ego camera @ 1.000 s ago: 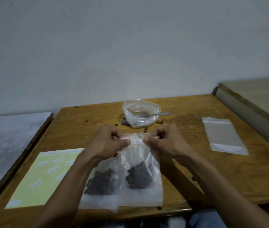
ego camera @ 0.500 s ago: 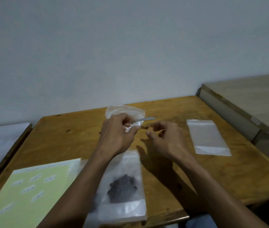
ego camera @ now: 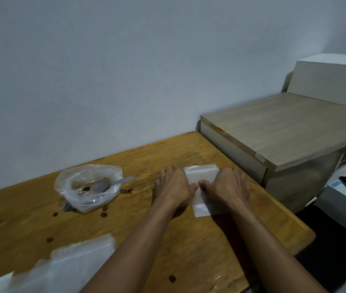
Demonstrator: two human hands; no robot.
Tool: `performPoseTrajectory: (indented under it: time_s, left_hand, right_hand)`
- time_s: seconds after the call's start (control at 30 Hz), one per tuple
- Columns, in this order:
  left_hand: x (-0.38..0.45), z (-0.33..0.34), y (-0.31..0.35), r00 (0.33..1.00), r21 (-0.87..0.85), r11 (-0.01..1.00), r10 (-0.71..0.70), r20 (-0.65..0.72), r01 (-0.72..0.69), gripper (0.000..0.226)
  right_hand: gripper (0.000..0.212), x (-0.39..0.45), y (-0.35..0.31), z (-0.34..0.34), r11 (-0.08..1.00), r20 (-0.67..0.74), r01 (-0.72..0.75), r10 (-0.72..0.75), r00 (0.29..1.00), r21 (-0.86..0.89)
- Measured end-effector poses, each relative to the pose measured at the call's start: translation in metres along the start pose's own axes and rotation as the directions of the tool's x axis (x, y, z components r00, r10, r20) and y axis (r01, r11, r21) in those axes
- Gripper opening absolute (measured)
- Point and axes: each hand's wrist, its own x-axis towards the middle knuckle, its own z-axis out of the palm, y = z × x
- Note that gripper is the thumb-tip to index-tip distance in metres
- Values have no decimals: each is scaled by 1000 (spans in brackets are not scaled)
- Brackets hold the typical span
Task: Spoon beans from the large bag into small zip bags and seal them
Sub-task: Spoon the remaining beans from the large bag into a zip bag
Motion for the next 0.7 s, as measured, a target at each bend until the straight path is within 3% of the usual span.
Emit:
performPoseTrajectory:
  time_s: [0.17,0.27,0.33,0.4,0.47,0.57,0.63,0.7]
  left_hand:
    - [8,8,-2,996,61,998,-5,92,-1,58]
    - [7,7,-3,997,27,1000,-12,81,10,57]
    - [7,7,-5,999,-132,990,-47,11,48,44]
    - [4,7,-6,995,-402,914,-87,-58,56,20]
    - [-4,2,-2,990,-591,805,-112,-81,43,17]
    - [-15,-13,-1,994,-725,689,-76,-83,-8,17]
    - [-23,-34,-9,994,-759,647,-18,-112,-74,17]
    - [-31,-62,-24,984,-718,680,33,-173,-149,18]
  right_hand:
    - [62,7,-2,1,996,35,-37,34,999,81]
    - [74,8,-4,1,987,35,-41,36,999,154]
    - [81,9,-3,-1,973,28,-60,55,998,221]
    - [85,8,1,-1,960,28,-48,42,999,277]
    - [89,4,3,-4,944,19,-10,4,1000,330]
    - [98,-5,0,-19,916,-52,110,-98,994,387]
    - [91,-13,-11,-36,905,-61,247,-241,969,347]
    - [59,-24,-27,-51,868,-17,355,-373,928,348]
